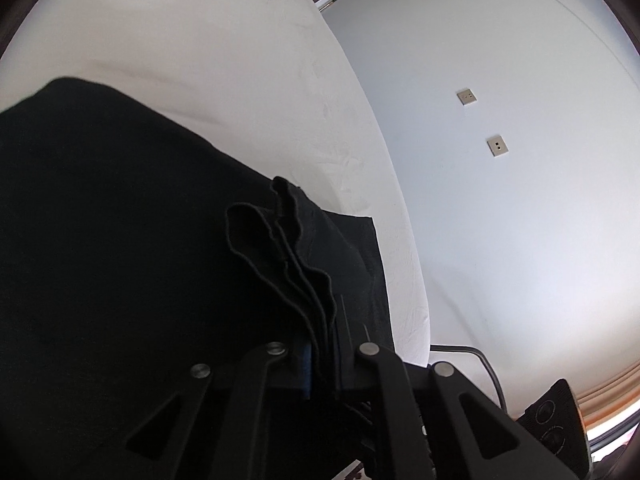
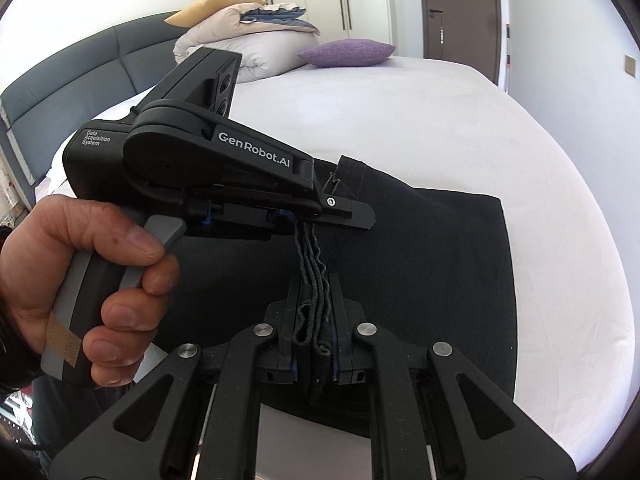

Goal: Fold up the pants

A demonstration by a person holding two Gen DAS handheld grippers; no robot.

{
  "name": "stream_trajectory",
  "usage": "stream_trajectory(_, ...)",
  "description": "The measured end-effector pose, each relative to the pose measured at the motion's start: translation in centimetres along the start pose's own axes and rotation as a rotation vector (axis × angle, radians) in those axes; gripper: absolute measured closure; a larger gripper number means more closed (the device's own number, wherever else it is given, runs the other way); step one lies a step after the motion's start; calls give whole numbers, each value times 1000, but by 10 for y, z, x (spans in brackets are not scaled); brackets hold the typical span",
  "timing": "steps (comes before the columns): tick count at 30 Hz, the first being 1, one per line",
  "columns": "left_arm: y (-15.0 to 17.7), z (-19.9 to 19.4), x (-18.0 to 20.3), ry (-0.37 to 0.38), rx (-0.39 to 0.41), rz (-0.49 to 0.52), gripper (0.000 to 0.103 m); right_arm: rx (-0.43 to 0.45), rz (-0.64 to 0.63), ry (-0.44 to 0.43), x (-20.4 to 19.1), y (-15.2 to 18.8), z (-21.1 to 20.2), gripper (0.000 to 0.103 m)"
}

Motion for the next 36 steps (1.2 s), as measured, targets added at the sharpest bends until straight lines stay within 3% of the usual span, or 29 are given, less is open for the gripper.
stream_trajectory(8,-26,-42,-34,-113,10,84,96,-31,-25,-141,-47,-2,5,93)
stream_trajectory(17,-33,-67,-106,-195,7,27,96,-142,8,-266,-100,7,42,93)
stream_trajectory(28,-32,-51,-116,-222,7,20,90,-250,55,-271,-107,41,50,88)
stream_trajectory(31,-28,-62,-124,-249,34,20,79,-264,85,-307,-109,45,40,73)
stream_trajectory(33,-27,-72,-129,-291,55,17,72,-268,81,-376,-118,50,25,31)
stream_trajectory(36,-26,-89,-131,-410,100,47,64,-276,50,-432,-120,57,-1,26)
Point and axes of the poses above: each gripper's, at about its wrist camera, not at the fingertips, and z roughly the way its jaws point, x to its right, y to its underside, the point moved 10 cm from there along z, roughly the way its jaws point, and after that the axes turned 9 degrees about -y, right-handed, at the moved point
